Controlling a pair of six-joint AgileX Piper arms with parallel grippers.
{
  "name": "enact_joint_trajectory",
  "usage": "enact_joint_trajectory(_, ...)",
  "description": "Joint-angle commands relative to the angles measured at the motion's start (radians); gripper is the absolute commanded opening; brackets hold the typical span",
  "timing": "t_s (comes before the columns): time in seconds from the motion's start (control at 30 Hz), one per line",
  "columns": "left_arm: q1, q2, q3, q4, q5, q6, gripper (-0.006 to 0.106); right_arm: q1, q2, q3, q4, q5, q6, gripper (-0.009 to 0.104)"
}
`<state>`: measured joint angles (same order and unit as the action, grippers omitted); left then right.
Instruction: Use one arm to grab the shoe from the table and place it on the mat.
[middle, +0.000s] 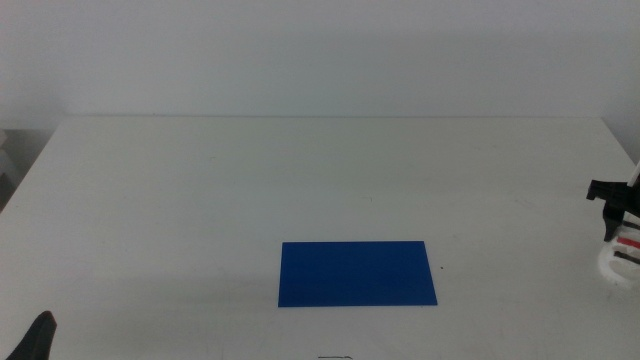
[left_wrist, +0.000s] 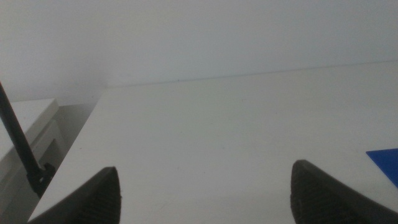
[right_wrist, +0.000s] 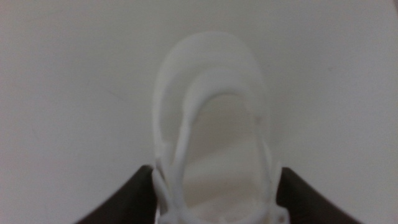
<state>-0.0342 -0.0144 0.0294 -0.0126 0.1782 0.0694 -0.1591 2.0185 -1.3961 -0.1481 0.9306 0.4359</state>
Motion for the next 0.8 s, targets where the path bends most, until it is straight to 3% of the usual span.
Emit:
enact_joint_trajectory(0.0,-0.004,-0.019,-0.003,-0.006,-0.083,-0.012,0.094,-0.003,-0.059,-0.03,-0.021,0.005,-0.028,0.02)
enact_joint_trajectory(0.07,-0.004,-0.019,-0.003,-0.006,-0.083,-0.012,0.094,0.009,-0.073,-0.03,-0.02,0.017,-0.057,0.0)
enact_joint_trajectory(0.1,-0.004,-0.019,-0.003,-0.006,-0.083,-0.012,0.094,0.02,-0.088,-0.03,-0.02,0.021,-0.061,-0.001)
enact_joint_trajectory(0.33,-0.004,-0.019,-0.003,-0.006,-0.083,-0.012,0.094,0.2,-0.199,-0.03,-0.022,0.103,0.029,-0.001)
enact_joint_trajectory(0.53,-0.004,-0.019,-0.003,-0.006,-0.083,-0.012,0.094,0.455,-0.174,-0.054,0.021,0.104,0.157,-0.001)
enact_joint_trajectory(0.77,-0.004,-0.019,-0.003,-0.006,-0.083,-0.012,0.094,0.696,-0.039,-0.266,0.061,0.129,0.261,0.0)
